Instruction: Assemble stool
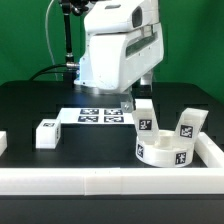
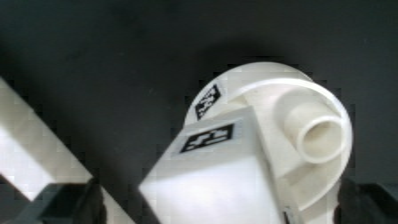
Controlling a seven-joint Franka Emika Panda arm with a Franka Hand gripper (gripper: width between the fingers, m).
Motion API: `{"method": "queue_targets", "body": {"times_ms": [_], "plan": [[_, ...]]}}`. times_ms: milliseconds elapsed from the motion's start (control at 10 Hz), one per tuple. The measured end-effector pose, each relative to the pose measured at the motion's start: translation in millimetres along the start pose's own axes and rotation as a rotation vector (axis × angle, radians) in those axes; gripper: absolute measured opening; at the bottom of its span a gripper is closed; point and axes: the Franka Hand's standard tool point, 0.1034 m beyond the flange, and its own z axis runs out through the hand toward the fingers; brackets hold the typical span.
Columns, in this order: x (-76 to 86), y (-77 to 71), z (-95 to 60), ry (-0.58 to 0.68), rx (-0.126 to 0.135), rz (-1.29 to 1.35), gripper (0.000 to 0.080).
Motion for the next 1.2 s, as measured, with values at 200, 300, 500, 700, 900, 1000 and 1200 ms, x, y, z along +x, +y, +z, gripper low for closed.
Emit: {"method": "queue_targets", "body": {"times_ms": [200,300,500,700,900,1000,1200], "plan": [[7.5,-3.3,0.7,-0.018,-0.004,-0.102,0.0649],[10.9,-5.0,2.7,-0.02,0.002,-0.11,0.0649],[14.3,-5.2,9.2,-0.022,0.008,-0.119,0.0649],[13.9,-6.1,12.2,-0.021,0.003,-0.119,0.0649],[13.5,-5.9,12.2,-0.021,0.003,-0.116,0.0556],[13.4,-5.9,12.3,-0.021,0.003,-0.116,0.042],[13.3,-5.8,12.2,-0.021,0.002,-0.083,0.0334]]}}
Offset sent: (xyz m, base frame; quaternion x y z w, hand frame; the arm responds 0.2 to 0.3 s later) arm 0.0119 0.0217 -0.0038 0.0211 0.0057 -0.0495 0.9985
